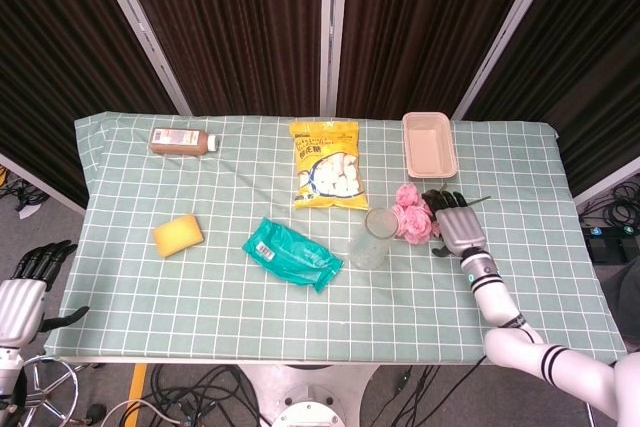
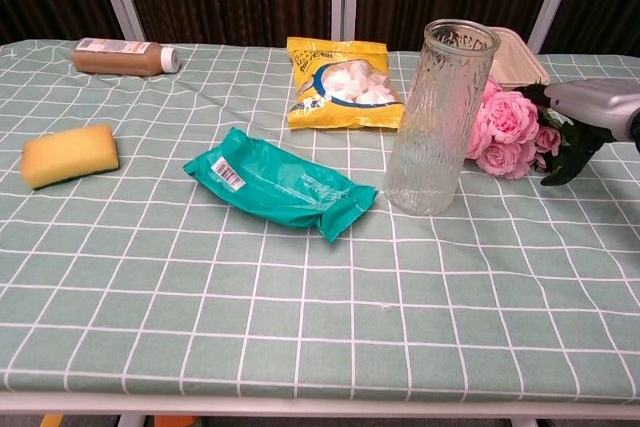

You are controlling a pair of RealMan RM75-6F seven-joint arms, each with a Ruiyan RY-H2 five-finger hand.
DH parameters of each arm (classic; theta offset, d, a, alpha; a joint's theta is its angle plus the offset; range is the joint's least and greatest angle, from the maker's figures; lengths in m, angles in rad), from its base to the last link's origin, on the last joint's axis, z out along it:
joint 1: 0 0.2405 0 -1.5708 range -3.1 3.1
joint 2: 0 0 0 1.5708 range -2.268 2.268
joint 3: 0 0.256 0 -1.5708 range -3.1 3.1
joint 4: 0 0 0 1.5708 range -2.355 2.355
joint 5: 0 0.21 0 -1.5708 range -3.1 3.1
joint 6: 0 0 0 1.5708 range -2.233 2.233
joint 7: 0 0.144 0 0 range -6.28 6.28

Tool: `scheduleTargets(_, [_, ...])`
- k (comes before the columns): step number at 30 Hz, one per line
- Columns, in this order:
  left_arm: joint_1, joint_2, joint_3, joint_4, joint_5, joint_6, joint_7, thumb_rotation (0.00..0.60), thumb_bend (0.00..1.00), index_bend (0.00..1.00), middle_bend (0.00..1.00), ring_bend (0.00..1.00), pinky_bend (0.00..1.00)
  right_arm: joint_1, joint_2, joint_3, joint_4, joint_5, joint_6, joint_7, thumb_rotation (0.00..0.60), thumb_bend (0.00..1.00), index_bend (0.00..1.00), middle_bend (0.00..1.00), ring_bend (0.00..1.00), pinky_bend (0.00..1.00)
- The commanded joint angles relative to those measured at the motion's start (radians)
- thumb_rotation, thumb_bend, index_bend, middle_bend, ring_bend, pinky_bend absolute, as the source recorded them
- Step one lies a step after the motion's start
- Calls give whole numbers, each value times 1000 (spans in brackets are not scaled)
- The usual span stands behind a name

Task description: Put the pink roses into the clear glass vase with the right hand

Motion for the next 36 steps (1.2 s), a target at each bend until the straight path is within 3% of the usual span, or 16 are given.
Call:
scheduleTargets(1, [1, 0, 1, 2, 0, 0, -2, 600, 57, 109, 86, 74, 118, 10, -15, 6, 20, 10, -2, 6, 600, 48, 0, 37, 0, 0])
scheduleTargets(12, [3, 3, -2, 6, -5, 0, -18, 600, 57, 110, 86, 74, 119, 45, -64, 16, 100, 43, -35, 15, 600, 81, 0, 86, 0, 2])
scheduleTargets(14, [3, 2, -2, 9, -7, -1, -21, 600, 57, 110, 86, 74, 119, 49, -76, 19, 116, 44, -31, 19, 600, 95, 0, 111, 0, 33])
scheduleTargets(17, [4, 1, -1, 14, -8, -3, -24, 600, 57, 109, 86, 74, 119, 51, -101, 20, 141, 34, -3, 18, 600, 117, 28, 168, 41, 163])
scheduleTargets(23, [7, 0, -3, 20, -10, 1, -31, 600, 57, 109, 86, 74, 119, 50, -135, 16, 192, 10, 25, 26, 600, 188, 227, 280, 177, 311])
scheduleTargets(28, [7, 1, -4, 20, -12, 0, -31, 600, 57, 110, 86, 74, 119, 45, -145, 16, 210, -14, 45, 47, 600, 245, 528, 441, 301, 418])
scheduleTargets(32, [7, 1, -4, 18, -11, 0, -29, 600, 57, 110, 86, 74, 120, 38, -138, 12, 207, -32, 58, 53, 600, 282, 667, 521, 368, 466])
scheduleTargets(36, [6, 2, -5, 16, -12, -2, -27, 600, 56, 110, 86, 74, 120, 26, -120, 17, 190, -55, 88, 75, 600, 299, 737, 565, 406, 495])
